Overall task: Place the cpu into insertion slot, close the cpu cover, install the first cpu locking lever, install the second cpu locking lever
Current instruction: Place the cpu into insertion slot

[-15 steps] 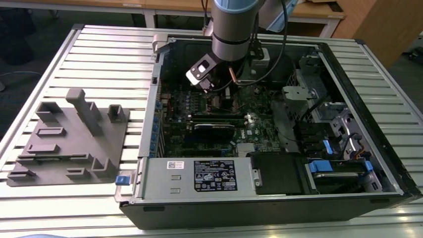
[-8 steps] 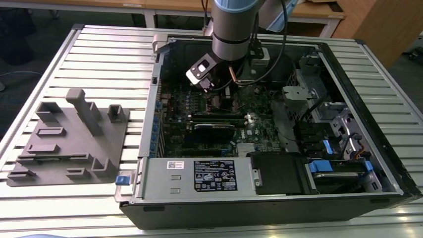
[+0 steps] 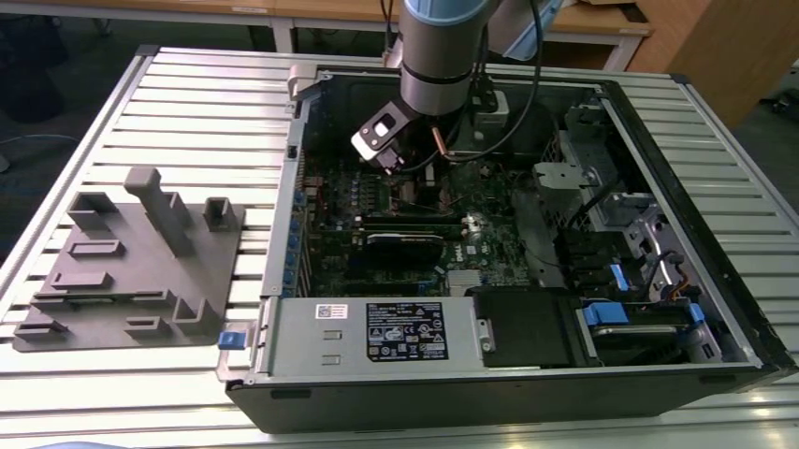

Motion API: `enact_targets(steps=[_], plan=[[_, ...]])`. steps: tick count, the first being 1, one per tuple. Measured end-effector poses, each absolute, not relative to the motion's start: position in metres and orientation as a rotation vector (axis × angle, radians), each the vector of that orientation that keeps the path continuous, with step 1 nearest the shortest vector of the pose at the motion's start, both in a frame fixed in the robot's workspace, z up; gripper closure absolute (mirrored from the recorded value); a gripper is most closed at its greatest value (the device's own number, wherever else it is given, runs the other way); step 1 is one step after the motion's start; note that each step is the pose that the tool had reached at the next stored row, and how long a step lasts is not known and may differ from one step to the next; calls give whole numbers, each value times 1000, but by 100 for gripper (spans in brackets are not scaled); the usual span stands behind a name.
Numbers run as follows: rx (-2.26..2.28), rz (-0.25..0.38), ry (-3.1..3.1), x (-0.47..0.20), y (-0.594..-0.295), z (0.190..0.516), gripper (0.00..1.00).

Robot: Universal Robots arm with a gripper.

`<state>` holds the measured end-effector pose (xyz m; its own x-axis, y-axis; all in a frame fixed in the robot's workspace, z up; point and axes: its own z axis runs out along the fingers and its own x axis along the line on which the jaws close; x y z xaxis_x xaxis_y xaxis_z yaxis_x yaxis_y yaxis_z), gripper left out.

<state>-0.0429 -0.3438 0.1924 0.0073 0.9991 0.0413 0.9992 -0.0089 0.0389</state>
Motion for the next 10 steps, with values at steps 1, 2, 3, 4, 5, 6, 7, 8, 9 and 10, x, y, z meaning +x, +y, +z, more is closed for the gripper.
enact_targets(steps=[1, 2, 3, 4, 5, 6, 7, 8, 9, 10], plan=[[-2229, -89, -2210, -43, -344, 192, 46], [-2228, -89, -2210, -43, -344, 192, 46], [-2229, -89, -2210, -43, -344, 192, 46], [-2229, -89, -2210, -43, -344, 192, 46], [-2229, -89, -2210, -43, -344, 192, 46], [-2229, -89, -2210, -43, -344, 192, 46], [-2229, -89, -2210, -43, -344, 192, 46], [-2229, -89, -2210, -43, -344, 192, 46], [-2229, -89, -2210, -43, -344, 192, 46], [-2229, -89, -2210, -43, -344, 191, 46]])
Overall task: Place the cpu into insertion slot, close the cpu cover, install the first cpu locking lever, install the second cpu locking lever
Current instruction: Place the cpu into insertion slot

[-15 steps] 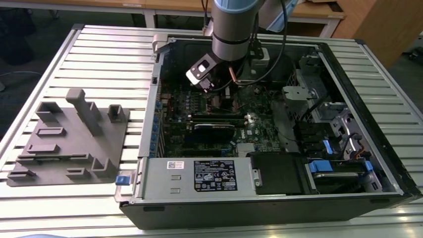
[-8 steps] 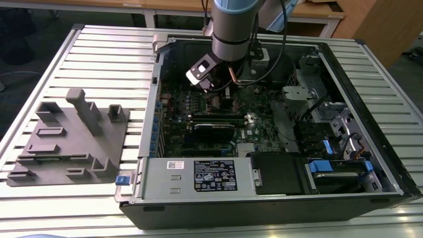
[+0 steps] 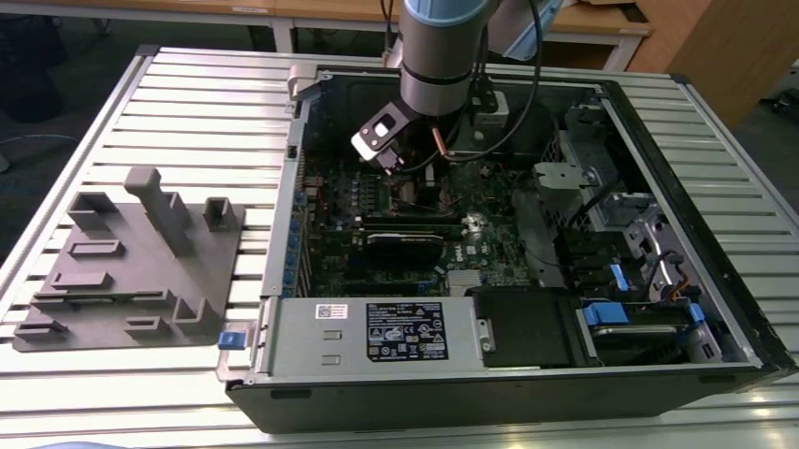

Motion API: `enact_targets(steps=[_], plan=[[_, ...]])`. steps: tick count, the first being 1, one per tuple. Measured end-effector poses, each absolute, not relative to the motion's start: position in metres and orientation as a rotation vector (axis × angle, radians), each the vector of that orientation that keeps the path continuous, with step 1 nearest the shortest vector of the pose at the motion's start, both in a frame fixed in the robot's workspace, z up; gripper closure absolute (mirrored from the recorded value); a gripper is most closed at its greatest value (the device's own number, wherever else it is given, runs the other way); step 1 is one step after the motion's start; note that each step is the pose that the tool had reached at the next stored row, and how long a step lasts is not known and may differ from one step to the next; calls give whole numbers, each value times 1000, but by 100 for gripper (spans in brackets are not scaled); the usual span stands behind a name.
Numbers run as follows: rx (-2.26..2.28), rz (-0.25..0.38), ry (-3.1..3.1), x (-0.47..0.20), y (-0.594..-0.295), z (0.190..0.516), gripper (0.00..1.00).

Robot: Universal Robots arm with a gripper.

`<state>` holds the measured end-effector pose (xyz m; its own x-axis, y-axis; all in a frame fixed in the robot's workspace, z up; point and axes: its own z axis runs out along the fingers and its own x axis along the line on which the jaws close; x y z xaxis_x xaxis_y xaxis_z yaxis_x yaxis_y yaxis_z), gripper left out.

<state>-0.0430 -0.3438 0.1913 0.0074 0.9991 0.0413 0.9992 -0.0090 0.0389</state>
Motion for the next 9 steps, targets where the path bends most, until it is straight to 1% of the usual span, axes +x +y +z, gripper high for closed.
enact_targets(steps=[9], plan=[[-2228, -91, -2210, -43, -344, 192, 46]])
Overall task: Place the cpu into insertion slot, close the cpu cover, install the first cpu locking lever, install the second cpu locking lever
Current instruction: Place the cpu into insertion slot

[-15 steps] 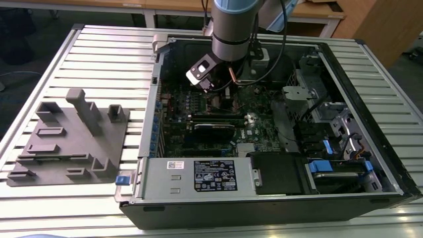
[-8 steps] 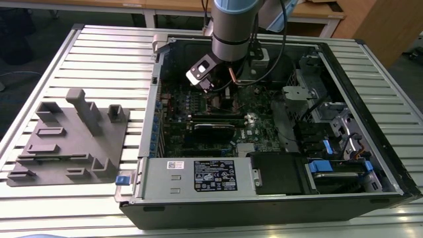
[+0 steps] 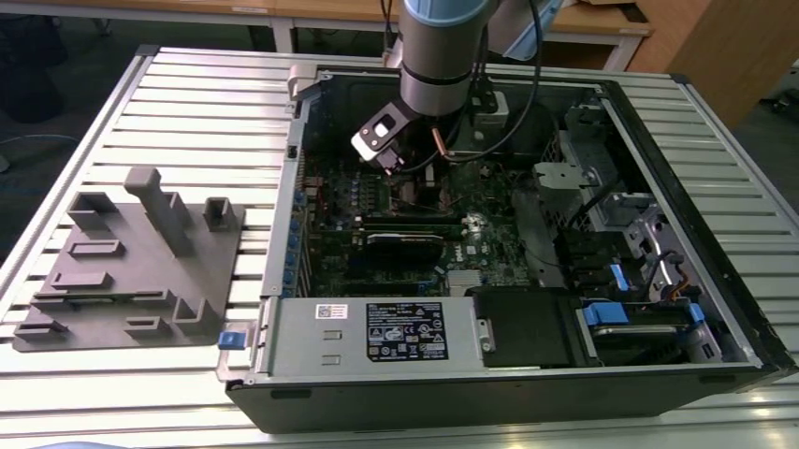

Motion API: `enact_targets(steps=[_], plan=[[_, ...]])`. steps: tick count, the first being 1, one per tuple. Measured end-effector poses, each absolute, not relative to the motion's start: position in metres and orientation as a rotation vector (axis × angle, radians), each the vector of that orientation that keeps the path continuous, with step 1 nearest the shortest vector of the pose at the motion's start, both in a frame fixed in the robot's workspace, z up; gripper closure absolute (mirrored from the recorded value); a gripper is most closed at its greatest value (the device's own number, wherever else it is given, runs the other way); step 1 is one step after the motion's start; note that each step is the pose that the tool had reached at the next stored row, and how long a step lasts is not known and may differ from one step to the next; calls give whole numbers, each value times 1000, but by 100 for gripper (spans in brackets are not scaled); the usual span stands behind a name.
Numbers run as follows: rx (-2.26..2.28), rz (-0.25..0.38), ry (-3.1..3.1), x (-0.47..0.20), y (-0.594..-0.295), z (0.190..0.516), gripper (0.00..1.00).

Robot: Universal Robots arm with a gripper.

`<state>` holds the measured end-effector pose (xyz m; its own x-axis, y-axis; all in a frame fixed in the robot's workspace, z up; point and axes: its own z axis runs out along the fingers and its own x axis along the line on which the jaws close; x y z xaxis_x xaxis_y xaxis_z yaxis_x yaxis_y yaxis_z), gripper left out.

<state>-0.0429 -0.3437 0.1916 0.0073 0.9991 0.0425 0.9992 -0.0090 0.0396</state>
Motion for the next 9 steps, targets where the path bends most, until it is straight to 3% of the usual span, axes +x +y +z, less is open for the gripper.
enact_targets(steps=[9], plan=[[-2231, -90, -2208, -43, -344, 197, 46]])
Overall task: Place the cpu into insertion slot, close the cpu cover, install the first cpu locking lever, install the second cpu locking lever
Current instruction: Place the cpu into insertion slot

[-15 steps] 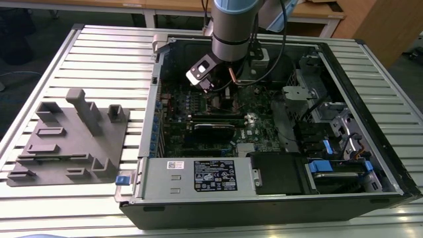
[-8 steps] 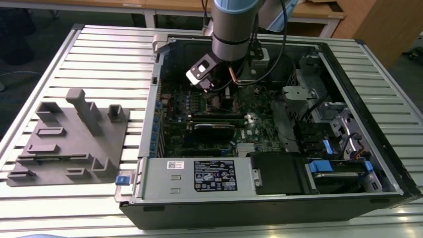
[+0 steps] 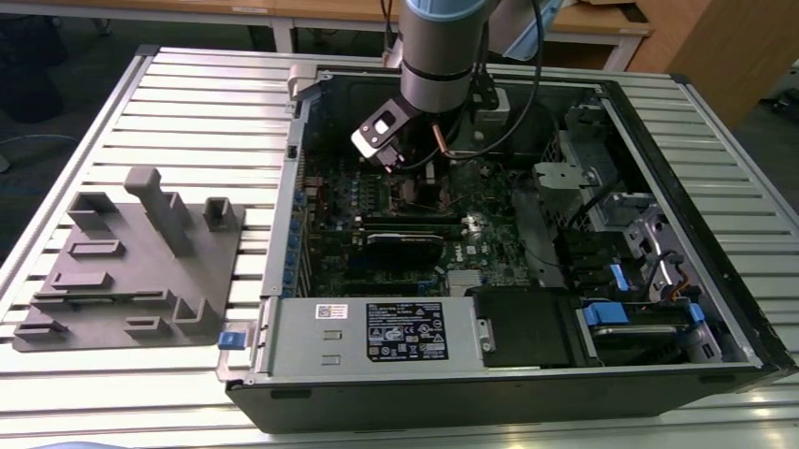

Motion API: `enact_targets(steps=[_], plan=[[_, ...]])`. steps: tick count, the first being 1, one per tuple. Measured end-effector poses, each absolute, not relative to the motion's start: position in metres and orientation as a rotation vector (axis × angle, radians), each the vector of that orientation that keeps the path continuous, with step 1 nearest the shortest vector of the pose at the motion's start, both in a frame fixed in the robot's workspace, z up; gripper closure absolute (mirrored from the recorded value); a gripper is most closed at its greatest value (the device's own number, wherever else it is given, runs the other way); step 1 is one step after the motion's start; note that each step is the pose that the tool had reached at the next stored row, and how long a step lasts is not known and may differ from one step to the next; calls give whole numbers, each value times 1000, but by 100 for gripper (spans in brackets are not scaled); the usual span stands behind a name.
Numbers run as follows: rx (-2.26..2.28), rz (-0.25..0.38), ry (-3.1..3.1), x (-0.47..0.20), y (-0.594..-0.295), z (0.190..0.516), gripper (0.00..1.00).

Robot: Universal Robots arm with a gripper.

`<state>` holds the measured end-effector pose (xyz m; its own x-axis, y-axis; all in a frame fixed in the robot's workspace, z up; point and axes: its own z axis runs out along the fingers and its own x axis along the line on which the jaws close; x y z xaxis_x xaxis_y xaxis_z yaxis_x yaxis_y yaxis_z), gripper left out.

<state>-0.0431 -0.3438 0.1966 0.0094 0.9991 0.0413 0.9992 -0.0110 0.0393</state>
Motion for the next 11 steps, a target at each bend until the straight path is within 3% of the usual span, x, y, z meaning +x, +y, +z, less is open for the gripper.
enact_targets(steps=[11], plan=[[-2248, -89, -2192, -45, -344, 194, 46]])
